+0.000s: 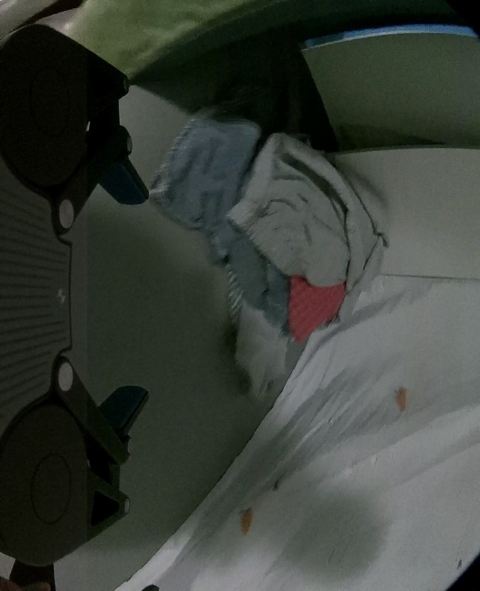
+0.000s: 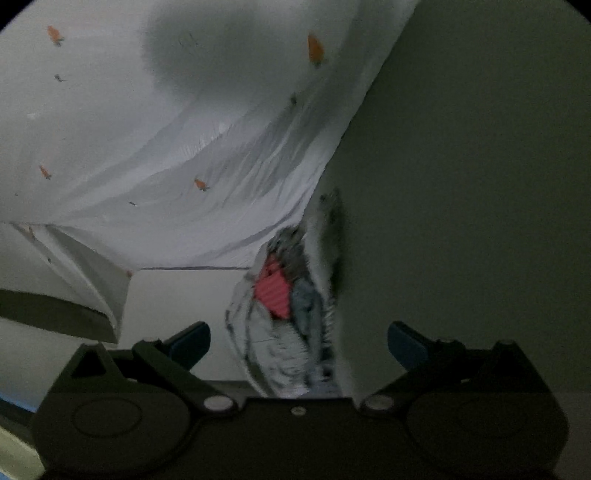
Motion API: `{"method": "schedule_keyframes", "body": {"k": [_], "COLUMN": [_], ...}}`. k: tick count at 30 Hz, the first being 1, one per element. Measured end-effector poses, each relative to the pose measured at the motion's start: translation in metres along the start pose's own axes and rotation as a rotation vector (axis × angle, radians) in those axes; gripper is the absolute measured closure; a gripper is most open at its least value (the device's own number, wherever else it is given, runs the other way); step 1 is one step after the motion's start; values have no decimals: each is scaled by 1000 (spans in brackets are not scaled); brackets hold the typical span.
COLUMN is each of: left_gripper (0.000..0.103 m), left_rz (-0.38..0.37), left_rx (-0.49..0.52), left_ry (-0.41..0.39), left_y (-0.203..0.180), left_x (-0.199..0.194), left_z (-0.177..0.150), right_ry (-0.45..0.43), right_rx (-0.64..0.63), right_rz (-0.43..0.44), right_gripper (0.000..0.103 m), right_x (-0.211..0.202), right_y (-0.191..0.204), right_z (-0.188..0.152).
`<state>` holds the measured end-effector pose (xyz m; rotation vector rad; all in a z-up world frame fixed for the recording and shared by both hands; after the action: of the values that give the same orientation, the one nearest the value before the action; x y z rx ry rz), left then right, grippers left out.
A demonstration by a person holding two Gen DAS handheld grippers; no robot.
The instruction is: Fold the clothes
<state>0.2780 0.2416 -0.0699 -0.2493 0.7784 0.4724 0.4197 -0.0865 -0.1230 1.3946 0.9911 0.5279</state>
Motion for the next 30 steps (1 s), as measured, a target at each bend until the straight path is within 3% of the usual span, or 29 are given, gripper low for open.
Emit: {"method": "schedule_keyframes", "body": {"k": [5, 12, 16, 20, 24, 27, 30], "left_gripper": [0, 0, 2, 9, 24, 35, 51], "left_rz": [22, 133, 193, 146, 101, 73, 29], "left_rx": [1, -26, -11, 21, 34, 18, -31], "left_ry": [-29, -51, -36, -29, -33, -33, -22], "left_y": [54, 150, 193, 211, 213, 217, 221], "left_x": [54, 131, 169, 194, 208, 220, 230], "left_z": [52, 112, 130, 139, 146, 154, 160], "right_ry": [76, 235, 251, 274, 277, 266, 291], "right_rx": [-30, 281, 321, 377, 254, 23, -107], "right_rz": [-32, 77, 8, -29, -99, -198, -203], "right_gripper": [0, 3, 6, 22, 33, 32, 32], "right_x": [98, 261, 336, 392, 430, 443, 450], "right_y": [18, 15, 7, -8, -3, 9, 22], "right_z": [-20, -50, -66, -80, -84, -84, -88]}}
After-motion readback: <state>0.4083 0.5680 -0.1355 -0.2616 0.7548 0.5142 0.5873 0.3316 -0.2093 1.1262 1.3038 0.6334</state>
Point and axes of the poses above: each gripper's, at about its wrist camera, not at the fingertips, and x roughly the way its jaws point, y to its left, z to its top, the point moved 7 cm from there along x, roughly the way its jaws point, and after that the axes turned 10 degrees about x, right-handed, at the moved point
